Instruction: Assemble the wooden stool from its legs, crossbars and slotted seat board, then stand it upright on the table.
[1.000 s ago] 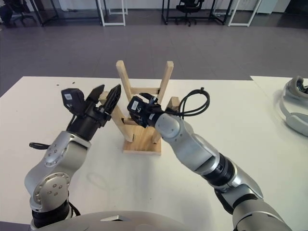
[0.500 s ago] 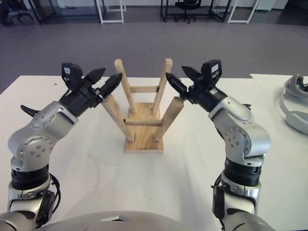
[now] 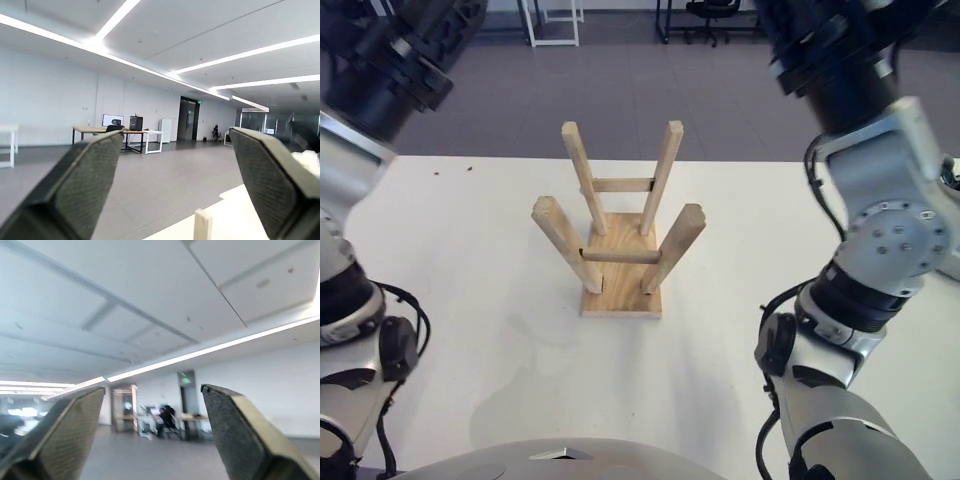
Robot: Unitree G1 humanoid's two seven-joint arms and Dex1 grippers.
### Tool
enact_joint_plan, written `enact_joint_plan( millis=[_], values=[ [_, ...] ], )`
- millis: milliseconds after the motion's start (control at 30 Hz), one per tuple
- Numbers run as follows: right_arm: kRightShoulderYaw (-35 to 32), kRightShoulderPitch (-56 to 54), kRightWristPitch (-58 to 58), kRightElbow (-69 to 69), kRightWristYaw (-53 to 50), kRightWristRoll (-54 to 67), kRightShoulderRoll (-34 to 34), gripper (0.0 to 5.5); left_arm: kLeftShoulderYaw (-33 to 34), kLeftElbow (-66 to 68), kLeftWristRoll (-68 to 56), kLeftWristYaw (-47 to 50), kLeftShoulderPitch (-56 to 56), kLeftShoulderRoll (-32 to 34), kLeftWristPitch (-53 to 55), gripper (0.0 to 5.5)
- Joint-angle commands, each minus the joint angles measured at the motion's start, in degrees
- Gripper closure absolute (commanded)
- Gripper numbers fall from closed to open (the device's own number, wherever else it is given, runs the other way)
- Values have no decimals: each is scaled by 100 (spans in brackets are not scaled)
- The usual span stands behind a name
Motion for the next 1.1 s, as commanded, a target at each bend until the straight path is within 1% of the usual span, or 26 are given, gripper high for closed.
enact_joint_plan(
  millis=[33, 67, 100, 133, 167, 200, 267, 367, 400, 433, 500, 533, 600, 633, 667, 733, 767, 800, 867, 933, 1000, 1033, 1100],
  values=[
    [926, 2374, 82, -679, -87, -591, 364, 189, -1697, -476, 926, 52, 1762, -251, 313, 160],
    [1338, 3006, -90, -757, -65, -1041, 440, 189, -2286, -382, 1352, 15, 2341, -422, 147, 160],
    [1990, 3557, -325, -559, -103, -1819, 320, 189, -2892, 80, 1889, -108, 2829, -531, -127, 160],
    [2306, 3689, -448, -411, -72, -2180, 306, 189, -3344, 356, 2514, -161, 3085, -475, -459, 160],
    [2390, 3573, -544, -332, -35, -2278, 314, 189, -3349, 374, 2628, -199, 3197, -555, -612, 160],
    [2282, 3306, -621, -260, -29, -2205, 333, 189, -3248, 342, 2729, -215, 3141, -568, -765, 160],
    [1902, 2846, -708, -250, -49, -1784, 399, 189, -2744, 275, 2532, -241, 2848, -738, -958, 160],
    [1000, 1984, -836, -104, -251, -425, 474, 189, -1454, 215, 1700, -125, 1859, -905, -1076, 160],
    [836, 1802, -895, 201, -222, -418, 378, 189, -1072, 165, 1366, -87, 1597, -900, -1082, 160],
    [864, 1766, -949, 458, -108, -625, 235, 189, -664, 141, 1021, -78, 1426, -842, -1102, 160],
    [1467, 2077, -1370, 917, 501, -1636, -60, 189, -79, 402, 1173, -337, 1471, -297, -1147, 160],
    [1831, 2274, -1547, 1108, 843, -1984, -75, 189, 158, 680, 1351, -495, 1614, -16, -1158, 160],
    [2697, 2691, -1994, 1623, 1540, -2719, -10, 189, 504, 1400, 1859, -908, 2170, 480, -1349, 160],
    [3132, 2898, -2112, 1624, 1903, -2917, 49, 189, 526, 1685, 2206, -1144, 2603, 708, -1488, 160],
    [3468, 3138, -2110, 1307, 2288, -2883, 66, 189, 403, 1755, 2530, -1477, 3116, 892, -1631, 160],
    [3780, 3579, -1796, 424, 2879, -2419, -52, 189, 72, 1640, 3041, -2140, 4062, 1167, -1876, 160],
    [3982, 3828, -1573, -49, 3144, -2245, -256, 189, -292, 1762, 3773, -2247, 4667, 1463, -2240, 160],
    [4232, 4035, -1525, -304, 3257, -2393, -397, 189, -581, 1985, 4474, -2236, 5174, 1690, -2605, 160],
    [4507, 4435, -1714, -501, 3243, -3070, -734, 189, -575, 1964, 4668, -2491, 5703, 1623, -2800, 160],
    [4163, 4991, -1884, -604, 3429, -3340, -1303, 189, -421, 1556, 4442, -2902, 6075, 1583, -2745, 160],
    [3687, 5693, -2079, -476, 3910, -3412, -1931, 189, -515, 993, 4383, -3382, 6563, 1743, -2673, 160],
    [3501, 5869, -2207, -314, 4060, -3444, -2067, 189, -569, 758, 4370, -3554, 6737, 1775, -2604, 160],
    [3114, 5574, -2345, 513, 4223, -3363, -2071, 189, -797, 455, 4371, -3748, 6917, 1750, -2431, 160]
  ],
)
